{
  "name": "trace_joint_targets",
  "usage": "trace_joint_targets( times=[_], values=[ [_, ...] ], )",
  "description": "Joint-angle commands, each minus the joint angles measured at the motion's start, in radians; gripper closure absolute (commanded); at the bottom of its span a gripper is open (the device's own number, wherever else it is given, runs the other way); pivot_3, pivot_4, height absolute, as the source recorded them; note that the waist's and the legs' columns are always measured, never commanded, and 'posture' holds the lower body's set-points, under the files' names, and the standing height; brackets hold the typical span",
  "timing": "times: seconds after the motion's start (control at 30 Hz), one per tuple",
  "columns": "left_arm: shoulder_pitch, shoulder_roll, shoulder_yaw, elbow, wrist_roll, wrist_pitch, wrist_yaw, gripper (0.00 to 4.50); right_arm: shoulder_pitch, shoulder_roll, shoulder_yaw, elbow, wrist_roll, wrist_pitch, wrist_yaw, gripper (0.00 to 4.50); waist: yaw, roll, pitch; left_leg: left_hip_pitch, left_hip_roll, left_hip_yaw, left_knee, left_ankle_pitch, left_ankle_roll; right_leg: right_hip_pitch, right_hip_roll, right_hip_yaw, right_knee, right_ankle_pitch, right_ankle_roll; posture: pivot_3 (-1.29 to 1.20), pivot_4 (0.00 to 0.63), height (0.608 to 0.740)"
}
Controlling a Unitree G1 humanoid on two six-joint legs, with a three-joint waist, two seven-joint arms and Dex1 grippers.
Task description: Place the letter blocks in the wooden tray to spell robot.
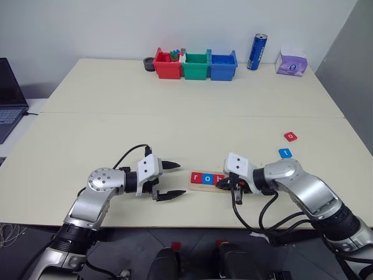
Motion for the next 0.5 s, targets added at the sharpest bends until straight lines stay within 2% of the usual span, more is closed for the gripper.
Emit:
trace_joint_targets(
  times=[0.03, 0.2, 0.37, 0.47, 0.5],
  values=[
    [-0.002, 0.005, 0.014, -0.019, -0.002, -0.015, 0.004, 0.0, -0.013, 0.011, -0.008, -0.006, -0.006, -0.024, -0.006, 4.48, 0.0, 0.0, 0.0, 0.0, 0.0, 0.0, 0.0, 0.0, 0.0, 0.0, 0.0, 0.0, 0.0, 0.0, 0.0, 0.0, 0.15, 0.74],
    [-0.001, 0.005, 0.014, -0.024, -0.003, -0.011, 0.007, 0.0, -0.016, 0.027, -0.03, -0.018, 0.021, -0.011, 0.003, 4.48, 0.0, 0.0, 0.0, 0.0, 0.0, 0.0, 0.0, 0.0, 0.0, 0.0, 0.0, 0.0, 0.0, 0.0, 0.0, 0.0, 0.15, 0.74],
    [0.001, 0.004, 0.017, -0.031, -0.008, -0.004, 0.012, 0.0, -0.007, -0.002, -0.137, -0.12, 0.14, 0.06, 0.045, 4.48, 0.0, 0.0, 0.0, 0.0, 0.0, -0.001, 0.0, 0.0, 0.0, 0.0, 0.0, 0.0, 0.0, 0.0, 0.0, 0.0, 0.15, 0.74],
    [0.004, -0.001, 0.024, -0.038, -0.018, 0.01, 0.022, 0.0, 0.011, -0.021, -0.257, -0.145, 0.198, 0.083, 0.021, 3.93, 0.001, 0.0, 0.0, 0.0, 0.0, -0.001, 0.0, 0.0, 0.0, 0.0, 0.0, 0.0, 0.0, 0.0, 0.0, 0.0, 0.15, 0.74],
    [0.005, -0.003, 0.026, -0.041, -0.023, 0.016, 0.025, 0.0, 0.014, -0.019, -0.306, -0.139, 0.209, 0.089, -0.004, 3.61, 0.001, 0.0, 0.0, 0.0, 0.0, -0.001, 0.0, 0.0, 0.0, 0.0, 0.0, 0.0, 0.0, 0.0, 0.0, 0.0, 0.15, 0.74]
  ],
)
